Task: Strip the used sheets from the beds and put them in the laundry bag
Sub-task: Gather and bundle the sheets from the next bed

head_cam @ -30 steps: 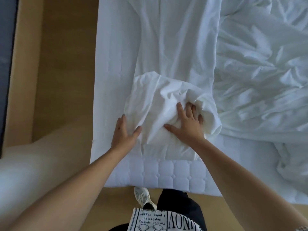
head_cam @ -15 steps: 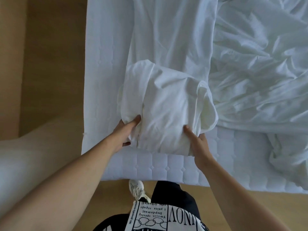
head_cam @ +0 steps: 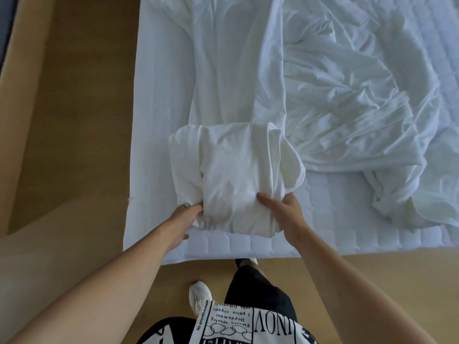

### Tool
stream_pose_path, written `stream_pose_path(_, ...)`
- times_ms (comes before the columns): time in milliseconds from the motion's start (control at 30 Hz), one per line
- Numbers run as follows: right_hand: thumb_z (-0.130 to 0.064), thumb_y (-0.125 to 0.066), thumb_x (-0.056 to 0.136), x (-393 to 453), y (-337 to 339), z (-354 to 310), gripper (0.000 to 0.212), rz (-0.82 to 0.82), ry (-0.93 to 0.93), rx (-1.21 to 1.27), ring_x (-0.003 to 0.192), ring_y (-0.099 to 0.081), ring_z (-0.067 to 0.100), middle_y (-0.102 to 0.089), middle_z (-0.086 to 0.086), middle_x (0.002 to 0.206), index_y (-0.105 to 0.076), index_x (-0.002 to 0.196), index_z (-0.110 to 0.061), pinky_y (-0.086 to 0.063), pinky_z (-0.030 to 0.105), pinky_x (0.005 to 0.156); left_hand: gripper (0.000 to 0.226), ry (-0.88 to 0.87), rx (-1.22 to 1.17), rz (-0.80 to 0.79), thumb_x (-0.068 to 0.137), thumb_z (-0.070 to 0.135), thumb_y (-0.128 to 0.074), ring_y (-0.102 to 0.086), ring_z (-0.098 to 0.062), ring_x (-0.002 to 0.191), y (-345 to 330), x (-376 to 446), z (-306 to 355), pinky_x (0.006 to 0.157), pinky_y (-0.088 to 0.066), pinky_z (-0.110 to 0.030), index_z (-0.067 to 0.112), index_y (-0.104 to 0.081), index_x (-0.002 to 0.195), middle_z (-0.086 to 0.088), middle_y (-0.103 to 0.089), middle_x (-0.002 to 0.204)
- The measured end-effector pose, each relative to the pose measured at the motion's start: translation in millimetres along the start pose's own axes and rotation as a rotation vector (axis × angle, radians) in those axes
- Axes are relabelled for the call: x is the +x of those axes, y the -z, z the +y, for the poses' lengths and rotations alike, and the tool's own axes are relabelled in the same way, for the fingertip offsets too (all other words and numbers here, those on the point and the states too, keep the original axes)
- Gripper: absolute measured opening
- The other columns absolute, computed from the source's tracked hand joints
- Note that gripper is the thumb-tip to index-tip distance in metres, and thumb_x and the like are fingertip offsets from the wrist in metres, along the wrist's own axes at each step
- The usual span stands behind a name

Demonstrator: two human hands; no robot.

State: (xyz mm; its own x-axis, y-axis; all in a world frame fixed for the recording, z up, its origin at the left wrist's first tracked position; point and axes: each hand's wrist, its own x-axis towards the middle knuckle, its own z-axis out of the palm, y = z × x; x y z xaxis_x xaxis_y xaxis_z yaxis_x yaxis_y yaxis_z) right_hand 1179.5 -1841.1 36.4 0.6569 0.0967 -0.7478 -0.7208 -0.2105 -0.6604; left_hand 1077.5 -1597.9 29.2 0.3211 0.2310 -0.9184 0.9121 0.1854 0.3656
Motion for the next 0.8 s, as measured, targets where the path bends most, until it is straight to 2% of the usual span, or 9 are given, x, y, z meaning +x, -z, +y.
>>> stream_pose_path(100, -0.039, -0.093, 0.070, -36.6, -0.5, 34.6, 0.063, 0.029, -0.047, -0.033, 0.095, -0.076, 0.020, -0.078, 0.001, 0.109, -0.066, 0.123, -0.018, -0.061, 0.036, 0.076, 0.041, 0.032, 0.004, -0.053, 0.092, 0.049, -0.068, -0.057, -0.019, 0.117, 6.5, -17.2, -43.6, 0.103, -0.047, -0.043, 0.026, -0.057, 0.124, 0.007, -0.067, 0.117)
stream_pose_path(200, -0.041, -0.090, 0.076, -74.4, 0.3, 77.3, 0.057, 0.033, -0.160, -0.042, 0.097, -0.076, 0.025, -0.078, 0.004, 0.110, -0.066, 0.122, -0.016, -0.062, 0.044, 0.083, 0.041, 0.010, 0.091, -0.108, 0.092, 0.039, -0.071, -0.072, -0.021, 0.095, 18.8, -34.7, -85.6, 0.076, -0.055, -0.031, 0.016, -0.065, 0.126, -0.002, -0.077, 0.103)
stream_pose_path(233, -0.039, -0.089, 0.079, -86.6, 0.3, 90.0, 0.055, 0.029, -0.190, -0.038, 0.096, -0.076, 0.027, -0.078, 0.005, 0.109, -0.066, 0.123, -0.014, -0.063, 0.044, 0.082, 0.040, -0.008, 0.133, -0.137, 0.093, 0.037, -0.071, -0.073, -0.019, 0.091, 24.0, -41.2, -97.1, 0.074, -0.056, -0.030, 0.014, -0.067, 0.126, -0.002, -0.078, 0.100)
stream_pose_path(333, -0.028, -0.085, 0.084, -124.5, -2.4, 111.6, 0.048, 0.016, -0.269, -0.008, 0.094, -0.077, 0.031, -0.079, 0.011, 0.106, -0.067, 0.123, -0.006, -0.063, 0.046, 0.078, 0.041, 0.000, 0.211, -0.251, 0.091, 0.032, -0.076, -0.075, -0.020, 0.103, 41.5, -66.1, -114.6, 0.099, -0.057, -0.042, 0.013, -0.069, 0.127, -0.001, -0.079, 0.108)
stream_pose_path(433, -0.019, -0.080, 0.089, -154.4, -5.2, 102.3, 0.039, 0.003, -0.346, -0.024, 0.091, -0.077, 0.035, -0.079, 0.015, 0.102, -0.067, 0.122, -0.002, -0.063, 0.047, 0.075, 0.034, 0.025, 0.331, -0.366, 0.090, 0.033, -0.078, -0.076, -0.023, 0.097, 56.3, -102.1, -99.0, 0.087, -0.061, -0.042, 0.015, -0.069, 0.118, -0.005, -0.079, 0.105)
stream_pose_path(500, -0.019, -0.077, 0.091, -172.3, -5.4, 80.8, 0.033, -0.025, -0.371, -0.053, 0.088, -0.077, 0.034, -0.079, 0.015, 0.097, -0.068, 0.118, -0.001, -0.060, 0.041, 0.070, 0.041, 0.040, 0.435, -0.398, 0.088, 0.041, -0.079, -0.072, -0.027, 0.104, 65.2, -126.2, -76.3, 0.087, -0.062, -0.050, 0.019, -0.066, 0.120, -0.007, -0.075, 0.115)
stream_pose_path(600, -0.019, -0.074, 0.091, -185.6, -1.2, 45.7, 0.023, -0.002, -0.370, -0.011, 0.087, -0.072, 0.034, -0.076, 0.016, 0.099, -0.067, 0.109, -0.005, -0.055, 0.038, 0.065, 0.065, 0.010, 0.454, -0.356, 0.076, 0.053, -0.086, -0.062, -0.031, 0.118, 75.8, -148.8, -37.3, 0.080, -0.062, -0.054, 0.023, -0.060, 0.128, -0.006, -0.063, 0.130)
stream_pose_path(700, -0.020, -0.068, 0.090, -174.3, -0.2, 13.4, 0.025, 0.070, -0.348, 0.115, 0.094, -0.071, 0.034, -0.076, 0.013, 0.102, -0.071, 0.111, -0.006, -0.059, 0.045, 0.081, 0.052, -0.109, 0.379, -0.225, 0.083, 0.055, -0.079, -0.063, -0.027, 0.113, 76.7, -159.8, 0.5, 0.082, -0.063, -0.052, 0.025, -0.061, 0.121, -0.004, -0.062, 0.127)
stream_pose_path(800, -0.021, -0.064, 0.093, -160.9, 0.1, -21.2, 0.020, 0.027, -0.246, 0.303, 0.068, -0.067, 0.025, -0.069, 0.011, 0.077, -0.068, 0.103, -0.005, -0.057, 0.032, 0.063, 0.057, -0.297, 0.259, -0.014, 0.092, 0.049, -0.072, -0.062, -0.021, 0.110, 71.0, -152.1, 33.4, 0.098, -0.057, -0.045, 0.017, -0.056, 0.137, -0.002, -0.061, 0.130)
